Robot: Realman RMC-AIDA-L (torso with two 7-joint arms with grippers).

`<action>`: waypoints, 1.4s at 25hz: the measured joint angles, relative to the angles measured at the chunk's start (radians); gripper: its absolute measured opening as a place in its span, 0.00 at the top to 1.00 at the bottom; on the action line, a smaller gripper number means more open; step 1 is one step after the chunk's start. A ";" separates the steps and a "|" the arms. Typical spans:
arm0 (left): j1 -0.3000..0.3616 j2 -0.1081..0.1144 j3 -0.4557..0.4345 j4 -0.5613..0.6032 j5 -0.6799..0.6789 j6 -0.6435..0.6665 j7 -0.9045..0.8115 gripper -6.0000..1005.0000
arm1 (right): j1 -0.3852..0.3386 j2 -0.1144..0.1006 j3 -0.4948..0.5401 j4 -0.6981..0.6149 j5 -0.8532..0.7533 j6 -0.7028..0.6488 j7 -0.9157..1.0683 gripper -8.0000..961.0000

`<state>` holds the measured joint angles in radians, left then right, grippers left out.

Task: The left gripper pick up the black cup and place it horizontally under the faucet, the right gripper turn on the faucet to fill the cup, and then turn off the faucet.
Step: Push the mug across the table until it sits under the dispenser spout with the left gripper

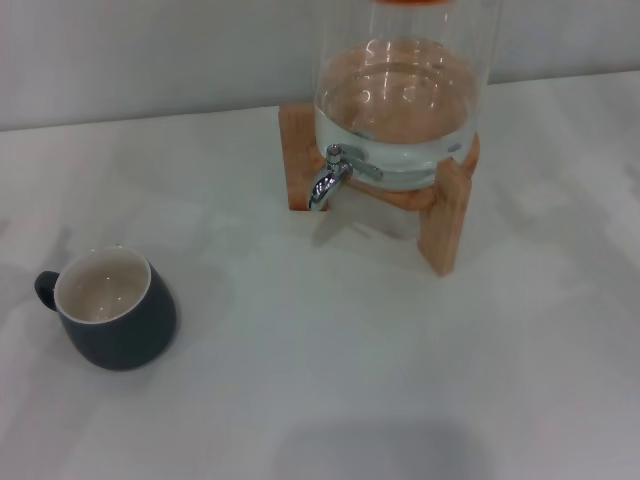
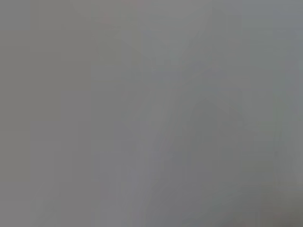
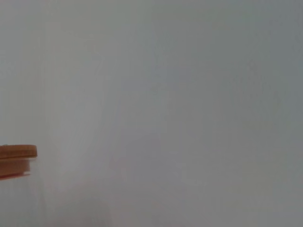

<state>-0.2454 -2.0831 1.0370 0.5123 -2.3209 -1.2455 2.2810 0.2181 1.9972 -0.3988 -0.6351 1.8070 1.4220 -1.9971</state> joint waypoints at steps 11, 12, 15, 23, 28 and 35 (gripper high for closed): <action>0.008 0.000 0.002 0.000 0.000 -0.005 0.000 0.11 | -0.001 0.000 0.000 0.000 0.000 0.000 0.000 0.29; 0.012 0.000 0.002 0.000 0.000 -0.007 0.000 0.11 | -0.002 0.000 0.000 0.000 0.000 0.000 0.000 0.29; 0.038 -0.001 0.001 -0.001 -0.001 -0.010 0.000 0.11 | -0.004 -0.003 0.000 0.000 0.000 0.000 0.002 0.29; 0.063 -0.002 0.002 -0.081 -0.040 -0.061 0.021 0.11 | 0.003 -0.003 0.000 0.000 -0.001 -0.009 0.003 0.29; 0.064 -0.003 0.001 -0.134 -0.040 -0.082 0.056 0.11 | 0.004 -0.003 -0.002 0.000 -0.003 -0.014 0.003 0.29; 0.060 -0.003 0.000 -0.191 -0.040 -0.089 0.110 0.11 | 0.003 -0.001 -0.002 0.000 -0.003 -0.014 0.003 0.29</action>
<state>-0.1854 -2.0863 1.0369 0.3218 -2.3609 -1.3348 2.3905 0.2215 1.9962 -0.4003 -0.6351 1.8041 1.4080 -1.9940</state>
